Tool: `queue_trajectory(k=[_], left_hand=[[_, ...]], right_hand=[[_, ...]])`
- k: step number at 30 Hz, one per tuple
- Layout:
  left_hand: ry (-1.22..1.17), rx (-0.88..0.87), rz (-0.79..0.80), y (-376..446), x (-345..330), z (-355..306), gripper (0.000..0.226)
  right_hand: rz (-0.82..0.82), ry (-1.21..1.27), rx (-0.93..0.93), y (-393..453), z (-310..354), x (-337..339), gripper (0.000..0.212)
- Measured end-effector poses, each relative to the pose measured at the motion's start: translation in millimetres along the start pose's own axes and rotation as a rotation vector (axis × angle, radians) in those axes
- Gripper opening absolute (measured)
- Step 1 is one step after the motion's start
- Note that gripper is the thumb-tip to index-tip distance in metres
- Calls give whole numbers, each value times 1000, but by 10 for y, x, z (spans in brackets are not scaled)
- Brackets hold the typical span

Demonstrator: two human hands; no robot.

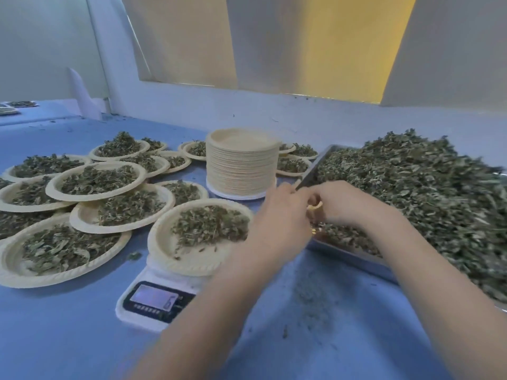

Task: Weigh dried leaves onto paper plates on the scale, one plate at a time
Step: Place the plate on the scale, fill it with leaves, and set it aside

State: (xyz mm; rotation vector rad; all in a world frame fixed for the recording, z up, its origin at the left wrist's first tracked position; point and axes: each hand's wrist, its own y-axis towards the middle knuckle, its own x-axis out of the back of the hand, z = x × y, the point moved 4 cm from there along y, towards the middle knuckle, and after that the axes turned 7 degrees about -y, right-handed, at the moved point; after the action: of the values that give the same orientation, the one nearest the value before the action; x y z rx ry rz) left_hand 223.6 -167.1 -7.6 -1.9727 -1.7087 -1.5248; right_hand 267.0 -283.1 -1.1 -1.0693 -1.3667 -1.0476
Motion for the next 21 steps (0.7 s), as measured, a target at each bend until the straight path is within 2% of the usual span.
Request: queue_trajectory(k=[1,3,4,6,8,10,13,16,18,19,21], left_hand=[[22,39,43,36,-125,-50,35],[90,106,119,83,-337,-110,34],[138,124,151,90,-422,-131,32],[211,155,174,101,-529,-141,28],[248,192,163,116,-564,-136,28],[244,229,122,117,-554,-105,30],[61,332,31,83,-483,-54,38],[-32,341,-10,56,-462,-46,45],[-51,341,-21,47,-466,-52,44],[-54,344,-21,45,-467,-53,42],[-14,336,-8,51,-447,-65,38]], right_hand=[[67,-52,-27,-11,-104,-78,6],[148,-114,-51,0,-238,-235,27],[159,-125,-36,10,-254,-293,28],[142,-137,33,38,-185,-348,16],[133,-143,109,93,-87,-359,9],[134,-167,155,150,0,-364,18],[101,-200,166,190,86,-354,23],[49,-172,185,178,131,-352,16],[12,-117,179,163,107,-361,27],[-9,-61,165,154,82,-356,33],[-74,149,109,138,-11,-332,31]])
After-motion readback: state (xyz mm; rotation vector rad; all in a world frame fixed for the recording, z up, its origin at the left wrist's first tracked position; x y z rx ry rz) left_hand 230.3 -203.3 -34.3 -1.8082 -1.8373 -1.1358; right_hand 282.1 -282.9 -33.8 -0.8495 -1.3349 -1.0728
